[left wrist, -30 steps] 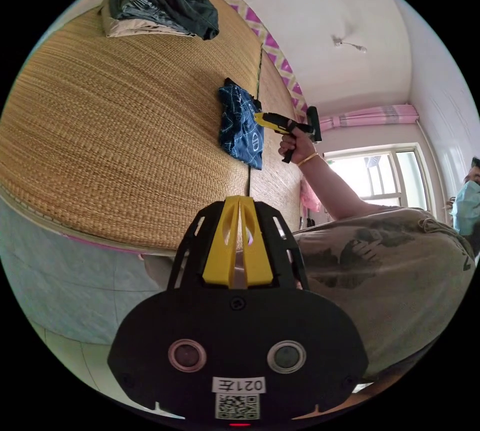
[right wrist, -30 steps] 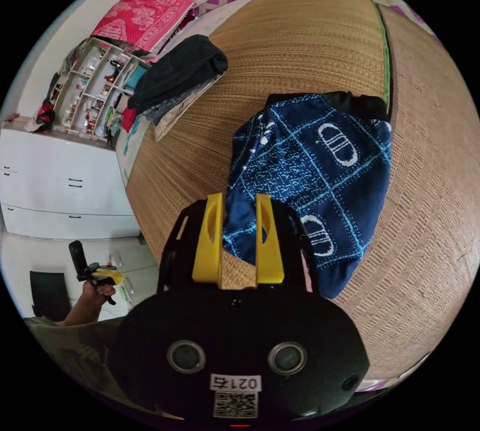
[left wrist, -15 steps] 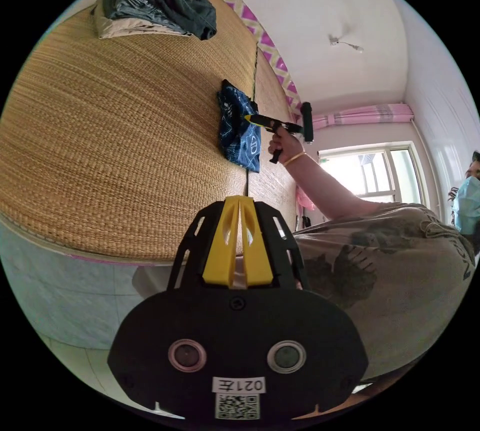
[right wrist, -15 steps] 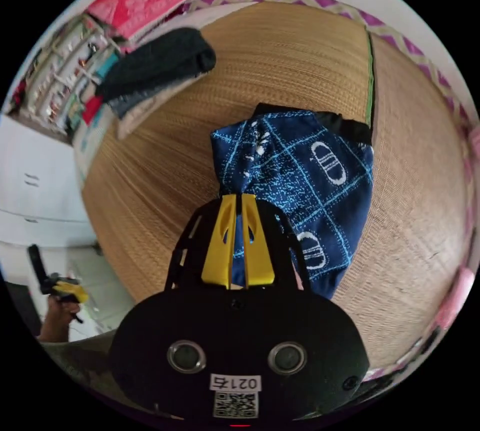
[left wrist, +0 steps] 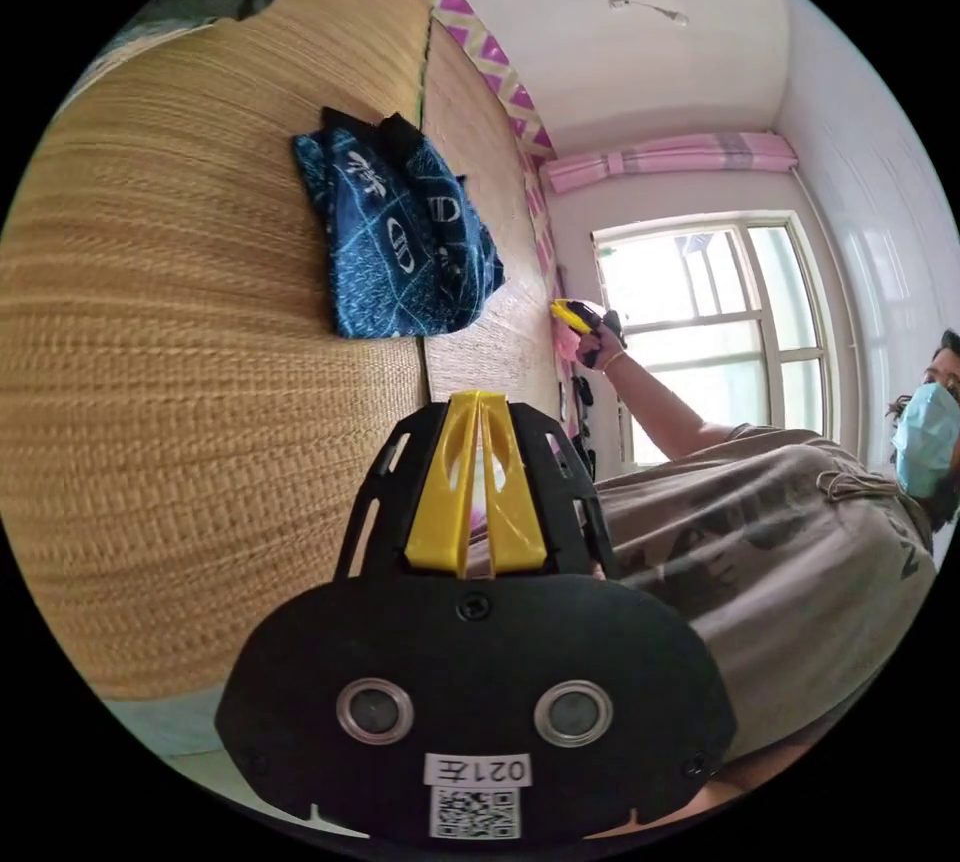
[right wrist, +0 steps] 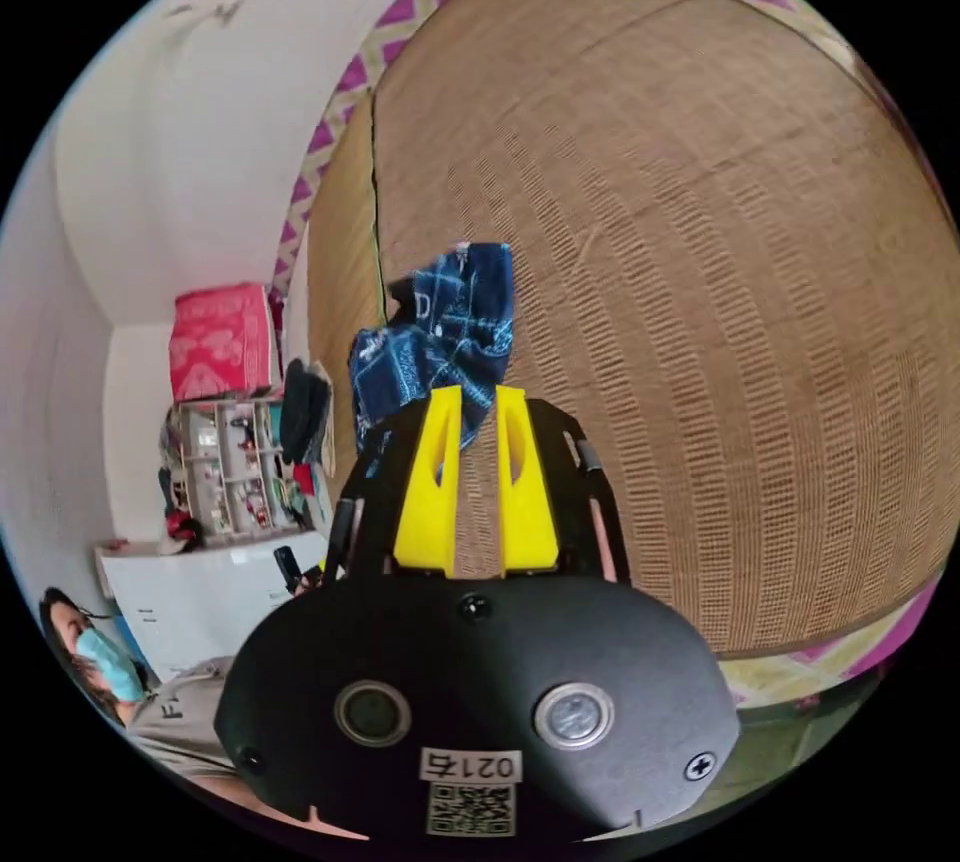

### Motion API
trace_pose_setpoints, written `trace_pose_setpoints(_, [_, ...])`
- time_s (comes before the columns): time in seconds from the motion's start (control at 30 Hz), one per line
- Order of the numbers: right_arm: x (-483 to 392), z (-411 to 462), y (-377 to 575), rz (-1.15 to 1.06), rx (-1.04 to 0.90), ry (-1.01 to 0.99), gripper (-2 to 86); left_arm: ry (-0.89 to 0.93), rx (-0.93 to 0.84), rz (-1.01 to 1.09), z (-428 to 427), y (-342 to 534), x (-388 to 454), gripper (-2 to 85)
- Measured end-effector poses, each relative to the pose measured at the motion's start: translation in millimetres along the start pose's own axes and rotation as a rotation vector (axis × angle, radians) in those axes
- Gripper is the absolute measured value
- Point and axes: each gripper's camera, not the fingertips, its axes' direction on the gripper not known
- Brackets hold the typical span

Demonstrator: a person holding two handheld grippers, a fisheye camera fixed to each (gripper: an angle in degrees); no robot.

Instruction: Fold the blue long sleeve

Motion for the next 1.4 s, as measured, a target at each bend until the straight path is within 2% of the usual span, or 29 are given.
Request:
trace_pose_setpoints(0.1, [-8, 7, 5, -0.143, 0.036, 0.059, 6.4, -0.039, -0.022, 0.024, 39, -27, 7, -0.9])
trace_pose_setpoints(0.2, [-48, 57, 3, -0.401, -0.094, 0.132, 8.3, -0.099, -0.032, 0.017, 73, -49, 4, -0.8])
trace_pose_setpoints(0.4, [-110, 164, -31, -0.743, -0.277, 0.276, 11.1, -0.304, 0.017, -0.043, 118, -76, -21, 2.4])
trace_pose_setpoints(0.5, [-119, 208, -58, -0.858, -0.362, 0.379, 11.4, -0.33, 0.047, -0.093, 128, -79, -36, 5.7])
trace_pose_setpoints(0.67, [-112, 265, -90, -0.951, -0.568, 0.476, 9.3, -0.392, 0.148, -0.155, 121, -71, -48, 6.2])
trace_pose_setpoints(0.73, [-105, 277, -96, -0.921, -0.712, 0.377, 3.7, -0.435, 0.17, -0.165, 118, -69, -52, 6.4])
trace_pose_setpoints(0.77, [-104, 275, -97, -0.907, -0.783, 0.265, 0.9, -0.447, 0.165, -0.162, 119, -70, -56, 6.8])
trace_pose_setpoints(0.87, [-101, 224, -90, -1.001, -0.613, 0.118, -0.3, -0.419, 0.12, -0.119, 136, -77, -66, 8.1])
trace_pose_setpoints(0.97, [-57, 175, -92, -0.844, -0.458, 0.002, -0.3, -0.433, 0.018, -0.064, 171, -88, -73, 7.7])
trace_pose_setpoints(1.03, [-20, 164, -91, -0.731, -0.423, 0.015, -0.2, -0.513, 0.0, -0.04, 183, -92, -72, 2.7])
trace_pose_setpoints(1.1, [23, 161, -87, -0.596, -0.417, 0.036, -0.2, -0.504, -0.019, -0.061, 187, -98, -74, 0.7])
trace_pose_setpoints(1.27, [67, 146, -67, -0.556, -0.352, -0.094, -0.2, -0.414, 0.046, 0.0, 163, -96, -67, -0.7])
trace_pose_setpoints(1.33, [90, 154, -55, -0.499, -0.375, -0.108, -0.1, -0.4, -0.029, -0.01, 171, -91, -81, -0.7])
trace_pose_setpoints(1.4, [121, 177, -31, -0.408, -0.479, -0.088, 0.0, -0.383, -0.115, -0.074, 184, -82, -105, -0.7])
